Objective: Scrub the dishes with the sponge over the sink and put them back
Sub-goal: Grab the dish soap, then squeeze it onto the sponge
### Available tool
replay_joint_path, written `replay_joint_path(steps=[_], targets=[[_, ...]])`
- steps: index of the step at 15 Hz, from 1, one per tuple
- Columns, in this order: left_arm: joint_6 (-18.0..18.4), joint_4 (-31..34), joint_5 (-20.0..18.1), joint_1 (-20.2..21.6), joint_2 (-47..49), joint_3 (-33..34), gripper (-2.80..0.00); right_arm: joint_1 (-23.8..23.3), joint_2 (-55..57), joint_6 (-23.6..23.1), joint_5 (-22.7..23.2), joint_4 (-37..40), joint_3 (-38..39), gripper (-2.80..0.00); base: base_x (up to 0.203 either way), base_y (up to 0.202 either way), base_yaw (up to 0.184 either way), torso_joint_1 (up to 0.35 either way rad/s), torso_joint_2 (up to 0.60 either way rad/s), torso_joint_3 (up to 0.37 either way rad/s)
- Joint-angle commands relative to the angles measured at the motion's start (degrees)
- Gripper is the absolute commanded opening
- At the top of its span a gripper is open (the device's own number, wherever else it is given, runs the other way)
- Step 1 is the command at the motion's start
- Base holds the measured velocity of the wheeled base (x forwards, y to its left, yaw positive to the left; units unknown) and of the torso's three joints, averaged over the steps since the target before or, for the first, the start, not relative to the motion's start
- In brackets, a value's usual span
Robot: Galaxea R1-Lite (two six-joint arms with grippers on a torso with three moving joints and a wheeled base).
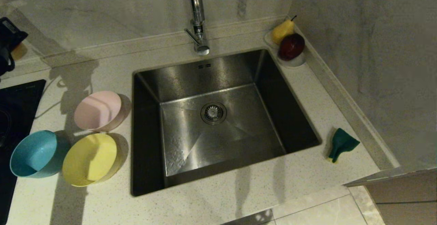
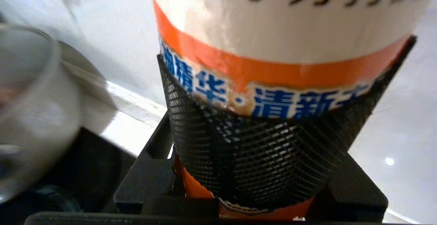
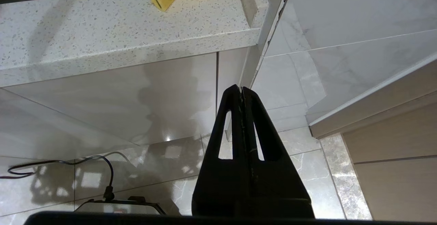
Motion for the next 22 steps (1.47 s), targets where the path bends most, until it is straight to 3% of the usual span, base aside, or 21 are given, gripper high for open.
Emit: replay_joint_path(steps=[1, 7, 10, 11, 15, 19, 21, 22], targets=[[-0.54, 5.99, -1.11, -0.22, -11.56, 2.97, -2.8, -0.02, 0.06, -0.01, -0.01, 0.0, 0.0, -2.8, 0.0, 0.0, 0.0, 0.0, 0.0, 0.0], [-0.79, 20.65, -9.82, -2.19, -32.06, 13.48, -2.8, -0.02, 0.06, -0.01, -0.01, 0.0, 0.0, -2.8, 0.0, 0.0, 0.0, 0.0, 0.0, 0.0], [-0.02, 31.59, -14.84, -6.61, -41.59, 14.21, -2.8, -0.02, 0.06, -0.01, -0.01, 0.0, 0.0, -2.8, 0.0, 0.0, 0.0, 0.0, 0.0, 0.0], [1.32, 36.32, -16.42, -9.88, -44.71, 14.09, -2.8, -0.02, 0.06, -0.01, -0.01, 0.0, 0.0, -2.8, 0.0, 0.0, 0.0, 0.0, 0.0, 0.0], [10.71, 47.06, -18.41, -20.0, -52.05, 14.14, -2.8, -0.02, 0.06, -0.01, -0.01, 0.0, 0.0, -2.8, 0.0, 0.0, 0.0, 0.0, 0.0, 0.0], [21.1, 47.66, -16.26, -31.53, -54.17, 13.89, -2.8, 0.05, -0.02, -0.01, -0.01, 0.0, 0.0, -2.8, 0.0, 0.0, 0.0, 0.0, 0.0, 0.0], [28.32, 47.64, -15.76, -33.94, -54.31, 13.94, -2.8, -0.02, 0.05, -0.01, -0.01, 0.0, 0.0, -2.8, 0.0, 0.0, 0.0, 0.0, 0.0, 0.0], [30.1, 47.6, -16.21, -34.48, -54.11, 13.86, -2.8, -0.02, 0.06, -0.01, -0.01, 0.0, 0.0, -2.8, 0.0, 0.0, 0.0, 0.0, 0.0, 0.0]])
